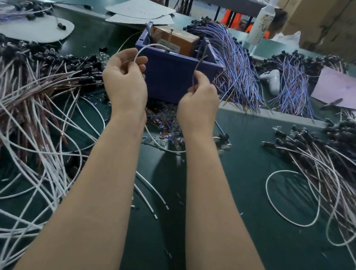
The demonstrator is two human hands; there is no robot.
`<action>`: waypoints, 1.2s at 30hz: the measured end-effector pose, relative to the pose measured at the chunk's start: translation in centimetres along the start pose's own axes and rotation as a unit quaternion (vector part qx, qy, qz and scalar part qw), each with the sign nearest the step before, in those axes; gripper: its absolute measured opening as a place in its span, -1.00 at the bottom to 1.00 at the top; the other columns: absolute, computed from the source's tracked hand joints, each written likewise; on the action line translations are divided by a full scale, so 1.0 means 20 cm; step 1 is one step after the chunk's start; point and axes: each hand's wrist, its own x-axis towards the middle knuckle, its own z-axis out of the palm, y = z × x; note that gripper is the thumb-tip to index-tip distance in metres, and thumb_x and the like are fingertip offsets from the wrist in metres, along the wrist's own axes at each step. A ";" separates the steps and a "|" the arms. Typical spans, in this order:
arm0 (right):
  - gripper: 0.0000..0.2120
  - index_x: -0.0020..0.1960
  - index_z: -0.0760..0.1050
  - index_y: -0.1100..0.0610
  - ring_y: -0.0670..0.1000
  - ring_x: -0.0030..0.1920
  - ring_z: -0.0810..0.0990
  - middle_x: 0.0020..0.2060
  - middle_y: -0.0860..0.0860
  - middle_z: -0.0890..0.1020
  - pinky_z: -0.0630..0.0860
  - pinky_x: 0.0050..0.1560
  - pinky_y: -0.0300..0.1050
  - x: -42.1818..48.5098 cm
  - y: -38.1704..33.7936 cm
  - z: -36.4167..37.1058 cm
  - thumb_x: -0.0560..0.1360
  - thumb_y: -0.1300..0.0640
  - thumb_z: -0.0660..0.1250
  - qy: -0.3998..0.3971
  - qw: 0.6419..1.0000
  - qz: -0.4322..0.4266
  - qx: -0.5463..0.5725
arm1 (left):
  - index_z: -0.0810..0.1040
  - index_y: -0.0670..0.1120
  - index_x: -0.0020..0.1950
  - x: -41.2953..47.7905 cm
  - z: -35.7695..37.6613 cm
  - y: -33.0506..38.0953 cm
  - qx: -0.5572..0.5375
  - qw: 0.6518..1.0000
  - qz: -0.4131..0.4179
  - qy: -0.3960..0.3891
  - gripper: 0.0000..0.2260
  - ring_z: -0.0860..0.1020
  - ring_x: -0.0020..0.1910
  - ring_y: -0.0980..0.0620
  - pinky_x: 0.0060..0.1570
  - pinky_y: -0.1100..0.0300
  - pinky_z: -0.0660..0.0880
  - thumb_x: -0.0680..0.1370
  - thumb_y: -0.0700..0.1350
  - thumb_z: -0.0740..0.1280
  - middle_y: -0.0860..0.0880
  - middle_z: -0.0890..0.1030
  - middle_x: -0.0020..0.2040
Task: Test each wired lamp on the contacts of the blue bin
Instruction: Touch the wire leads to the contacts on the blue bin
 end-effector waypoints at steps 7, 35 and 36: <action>-0.53 0.41 0.36 0.17 0.07 0.11 0.50 0.14 0.13 0.53 0.42 0.13 -0.16 -0.01 0.01 0.00 0.53 0.39 0.09 0.005 1.000 -0.005 0.007 | 0.48 -0.04 -0.05 0.00 0.00 -0.01 0.005 1.000 0.000 -0.003 -0.75 0.51 -0.24 0.21 -0.22 0.40 0.46 0.60 -0.34 0.12 0.01 0.59 -0.16; -0.60 0.36 0.41 0.15 0.02 0.03 0.50 0.07 0.11 0.56 0.25 -0.10 -0.38 -0.01 0.04 0.03 0.55 0.34 0.12 0.033 0.998 -0.011 0.045 | 0.46 -0.03 -0.09 0.01 -0.01 -0.03 -0.025 0.999 0.003 0.024 -0.73 0.49 -0.27 0.20 -0.22 0.40 0.46 0.60 -0.36 0.10 0.01 0.56 -0.20; -0.60 0.36 0.41 0.15 0.02 0.03 0.50 0.08 0.11 0.56 0.25 -0.09 -0.38 -0.01 0.04 0.03 0.55 0.34 0.12 0.033 0.998 -0.012 0.045 | 0.46 -0.03 -0.09 0.01 -0.01 -0.03 -0.023 0.999 0.004 0.022 -0.73 0.50 -0.26 0.19 -0.22 0.40 0.46 0.60 -0.36 0.10 0.02 0.57 -0.20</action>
